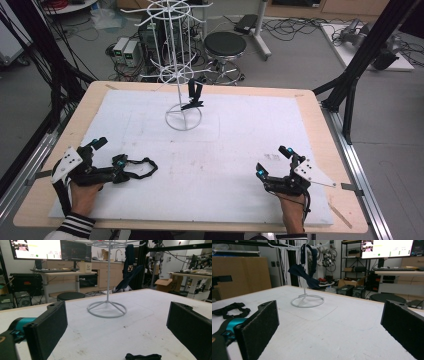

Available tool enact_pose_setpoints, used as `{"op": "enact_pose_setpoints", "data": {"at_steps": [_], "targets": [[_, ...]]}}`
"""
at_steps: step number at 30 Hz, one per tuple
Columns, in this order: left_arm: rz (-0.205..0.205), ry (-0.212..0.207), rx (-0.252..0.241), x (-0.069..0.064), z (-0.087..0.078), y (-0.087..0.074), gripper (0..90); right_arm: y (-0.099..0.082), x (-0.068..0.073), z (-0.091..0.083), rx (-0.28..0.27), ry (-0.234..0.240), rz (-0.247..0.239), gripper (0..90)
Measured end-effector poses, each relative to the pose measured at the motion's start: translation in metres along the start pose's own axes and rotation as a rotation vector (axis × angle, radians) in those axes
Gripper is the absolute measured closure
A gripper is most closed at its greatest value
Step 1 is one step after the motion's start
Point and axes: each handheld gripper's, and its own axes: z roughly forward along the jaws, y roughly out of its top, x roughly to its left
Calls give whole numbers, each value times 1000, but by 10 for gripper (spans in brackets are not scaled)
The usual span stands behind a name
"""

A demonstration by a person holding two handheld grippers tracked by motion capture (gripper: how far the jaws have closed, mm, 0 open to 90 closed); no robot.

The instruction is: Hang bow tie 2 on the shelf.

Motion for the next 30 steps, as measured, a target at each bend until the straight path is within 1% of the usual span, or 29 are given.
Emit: {"op": "enact_pose_setpoints", "data": {"at_steps": [5, 7, 10, 13, 14, 16, 17, 19, 20, 23, 26, 28, 30], "targets": [[12, -6, 9, 0, 0, 3, 37, -1, 0, 0, 4, -1, 6, 8], [12, -10, 16, -1, 1, 4, 37, -1, 0, 0, 5, 1, 2, 8], [21, -33, 39, -1, 1, 6, 38, -2, 0, 1, 15, 1, -8, 8], [42, -60, 40, -1, 0, 10, 37, -3, -1, 2, 23, 10, -5, 8], [45, -66, 54, -1, 0, 11, 37, -3, -1, 1, 21, 8, -10, 8], [50, -80, 75, -1, 1, 14, 37, -5, -2, 1, 12, 8, -2, 8], [53, -85, 84, -1, 1, 15, 37, -6, -3, 1, 17, 5, 3, 8], [64, -93, 109, -1, 2, 19, 38, -7, -4, 1, 14, 1, 3, 8], [69, -93, 119, -1, 2, 21, 37, -7, -3, 0, 14, 0, 8, 8], [87, -96, 157, -2, 2, 27, 37, -8, -4, 0, 10, -9, -1, 8], [110, -86, 191, -2, 1, 32, 37, -11, -5, 0, 15, -18, -10, 8], [114, -69, 214, -3, 0, 33, 37, -13, -4, 1, 19, -15, -7, 8], [118, -56, 266, -2, 0, 35, 37, -15, -4, 1, 19, -18, -9, 8]]}}
